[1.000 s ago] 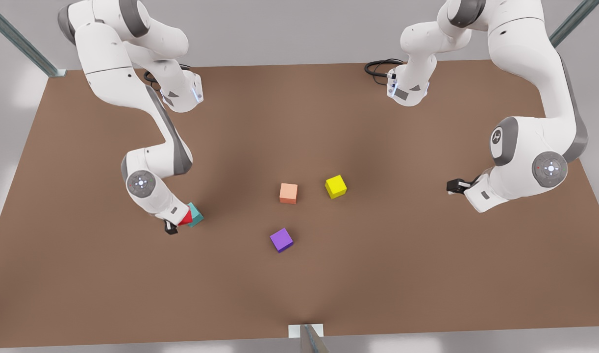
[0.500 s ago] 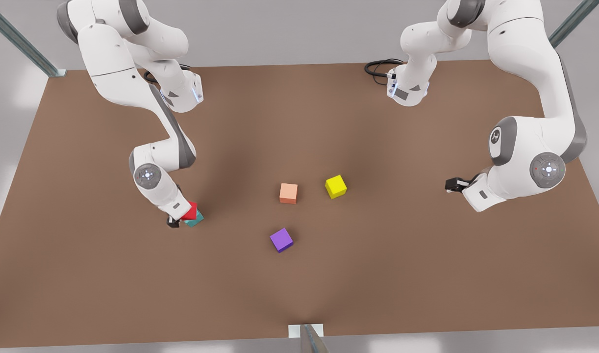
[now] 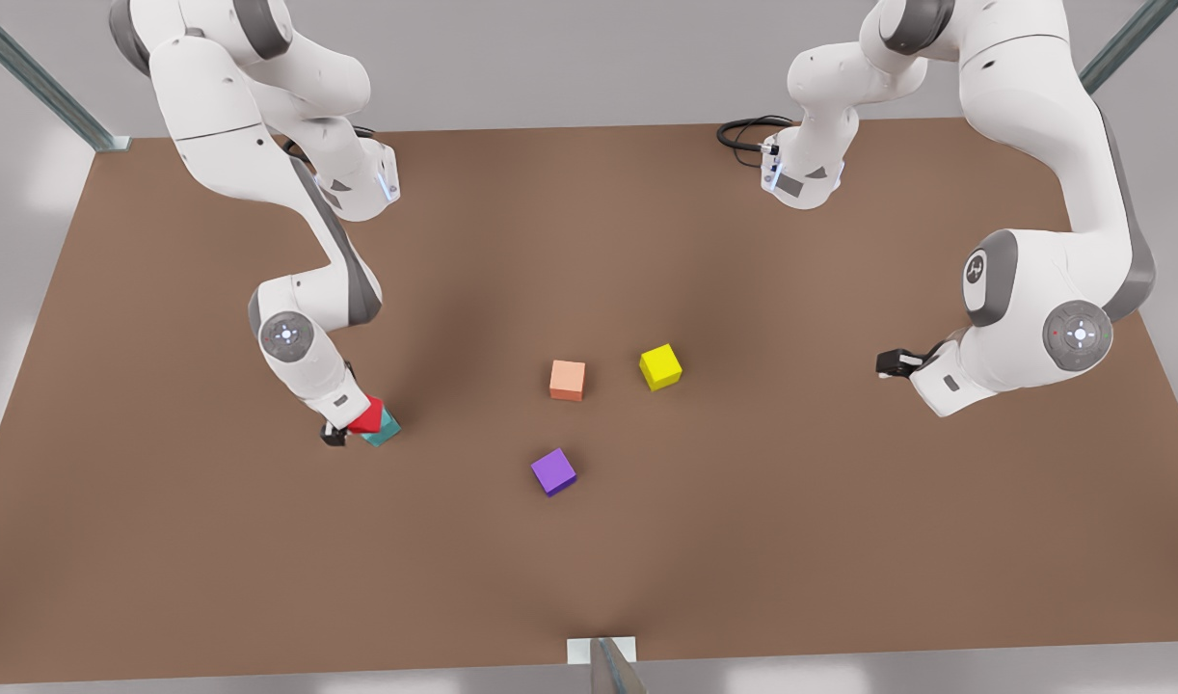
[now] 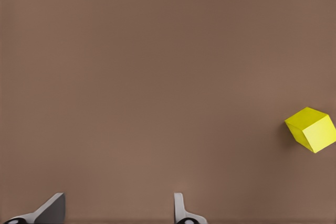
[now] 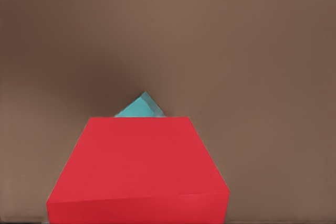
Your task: Pick up red wooden cube and pass to hand red wooden cube and place in blue wooden cube
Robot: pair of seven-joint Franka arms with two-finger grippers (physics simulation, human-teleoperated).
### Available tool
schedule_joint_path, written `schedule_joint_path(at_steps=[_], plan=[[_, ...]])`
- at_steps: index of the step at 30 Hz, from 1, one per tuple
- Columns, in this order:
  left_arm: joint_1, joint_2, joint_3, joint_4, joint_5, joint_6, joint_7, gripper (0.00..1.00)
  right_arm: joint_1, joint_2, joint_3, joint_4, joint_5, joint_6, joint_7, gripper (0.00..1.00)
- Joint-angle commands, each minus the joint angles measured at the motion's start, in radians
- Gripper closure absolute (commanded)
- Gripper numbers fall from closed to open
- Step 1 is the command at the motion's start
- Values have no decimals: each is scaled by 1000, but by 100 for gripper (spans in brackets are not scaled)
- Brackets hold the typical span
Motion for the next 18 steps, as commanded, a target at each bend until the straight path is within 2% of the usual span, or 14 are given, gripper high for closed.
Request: schedule_joint_path(at_steps=[1,18], plan=[[0,-1,0,1,1,-5,-2,0,1,5,-1,-1,-83,5,133,0],[-3,-1,0,1,1,-5,-2,0,13,41,-1,-17,-111,74,202,0]])
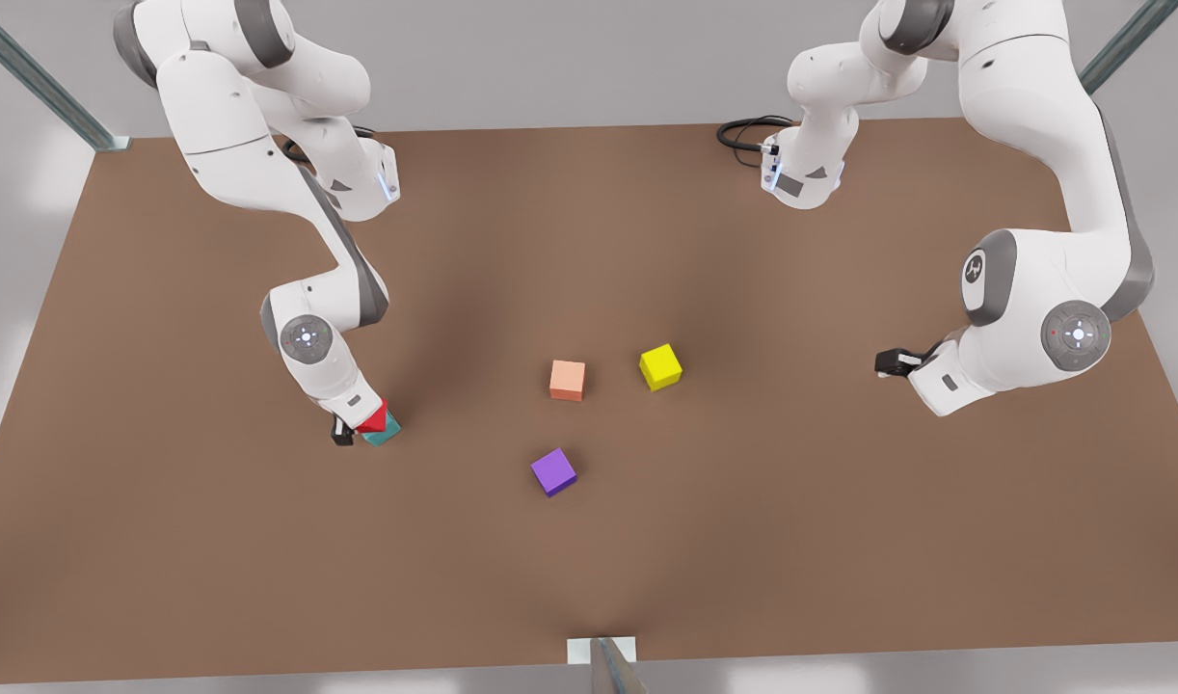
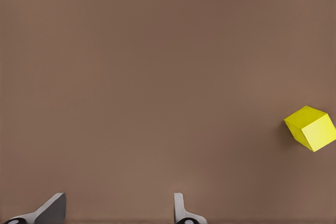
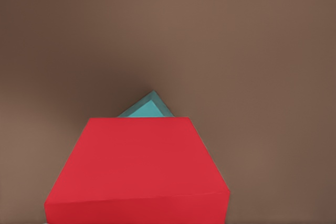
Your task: Pick up red wooden cube and pass to hand red wooden cube and place in blue wooden cube
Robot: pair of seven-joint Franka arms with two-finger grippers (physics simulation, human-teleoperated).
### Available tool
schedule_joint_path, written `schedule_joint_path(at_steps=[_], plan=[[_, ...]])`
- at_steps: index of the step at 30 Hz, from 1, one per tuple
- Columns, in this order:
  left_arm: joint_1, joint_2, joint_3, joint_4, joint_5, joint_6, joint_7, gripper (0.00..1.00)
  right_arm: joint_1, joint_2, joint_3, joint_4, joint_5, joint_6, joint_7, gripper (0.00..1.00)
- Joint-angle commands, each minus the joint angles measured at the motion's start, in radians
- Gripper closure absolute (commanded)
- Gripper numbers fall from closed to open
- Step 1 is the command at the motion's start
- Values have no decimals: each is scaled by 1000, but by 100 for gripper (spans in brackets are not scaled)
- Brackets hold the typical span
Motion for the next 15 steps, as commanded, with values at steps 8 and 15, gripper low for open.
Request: schedule_joint_path(at_steps=[8,15], plan=[[-3,1,0,1,4,-8,-2,0,2,4,-2,-24,-38,66,160,0],[-3,1,0,1,4,-8,-2,0,-4,-22,-1,-22,-39,48,153,0]])
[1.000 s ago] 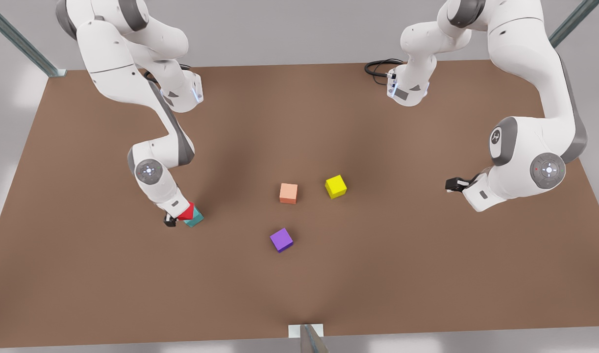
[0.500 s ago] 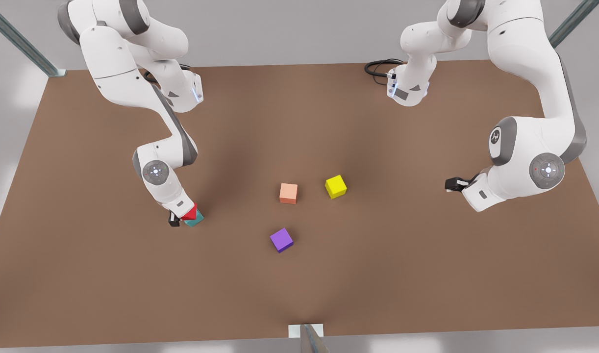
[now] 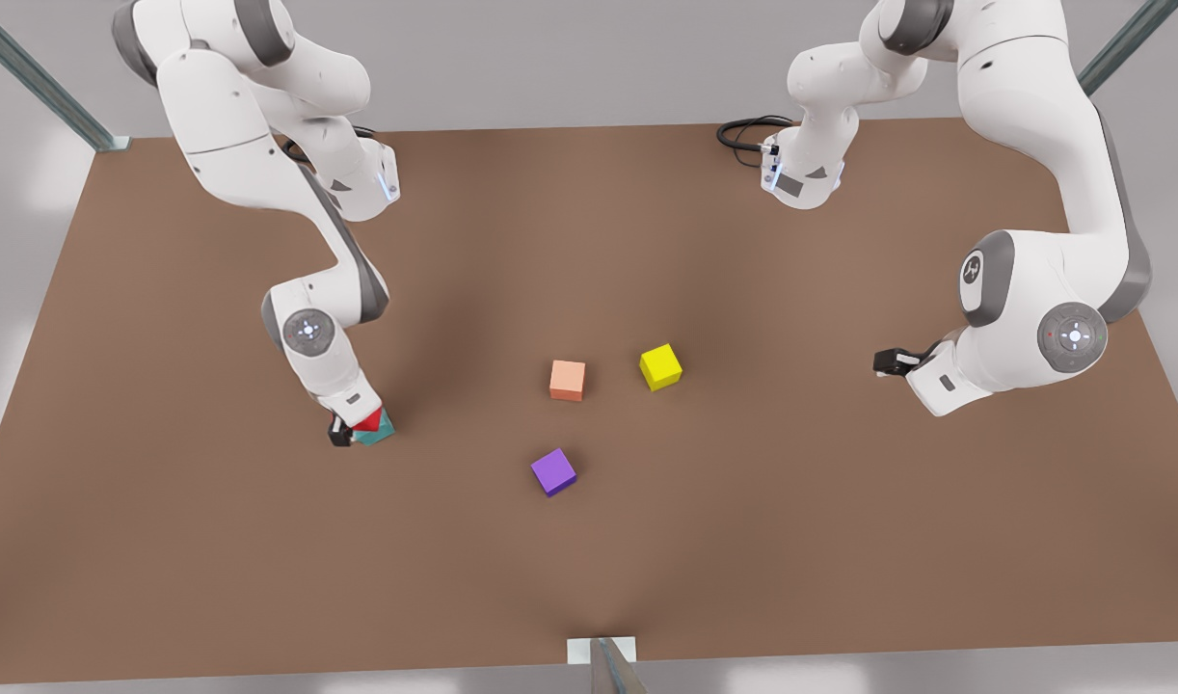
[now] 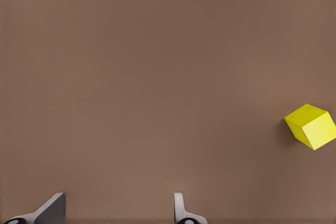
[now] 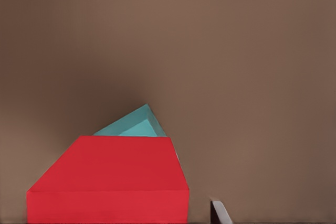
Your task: Pick up red wooden cube and pass to hand red wooden cube and place in blue wooden cube
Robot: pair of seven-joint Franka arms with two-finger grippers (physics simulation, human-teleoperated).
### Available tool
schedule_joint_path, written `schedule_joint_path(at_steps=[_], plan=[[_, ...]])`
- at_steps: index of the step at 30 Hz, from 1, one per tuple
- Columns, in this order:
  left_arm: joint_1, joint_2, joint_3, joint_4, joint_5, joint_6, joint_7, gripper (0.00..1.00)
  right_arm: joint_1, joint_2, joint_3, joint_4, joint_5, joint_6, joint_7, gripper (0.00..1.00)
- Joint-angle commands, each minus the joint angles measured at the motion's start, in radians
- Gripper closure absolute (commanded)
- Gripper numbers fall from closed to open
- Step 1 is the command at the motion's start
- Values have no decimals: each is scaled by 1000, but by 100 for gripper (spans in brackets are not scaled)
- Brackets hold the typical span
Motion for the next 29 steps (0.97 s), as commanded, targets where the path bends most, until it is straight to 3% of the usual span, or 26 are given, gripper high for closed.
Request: schedule_joint_path(at_steps=[1,6,8,13,15,17,18,24,29], plan=[[0,-1,0,0,1,-1,-1,0,-4,-16,2,0,0,-21,62,0],[0,-1,0,0,1,-1,-1,0,-1,-107,11,23,12,-173,67,0],[0,-1,0,0,1,-1,-1,0,27,-177,12,80,96,-344,64,0],[0,-1,0,0,1,-5,-1,0,46,-226,12,388,220,-880,62,0],[0,-1,0,0,0,-5,-1,0,68,-177,11,640,253,-1090,209,0],[0,-1,0,0,0,-5,-1,0,53,-176,0,662,256,-1072,956,0],[0,-1,0,0,0,-5,-1,0,56,-159,2,709,247,-1089,1073,0],[3,-1,0,0,0,-8,0,0,34,-343,-55,677,326,-1233,1153,0],[3,-1,0,0,0,-9,0,0,31,-349,-66,669,329,-1216,1200,0]])
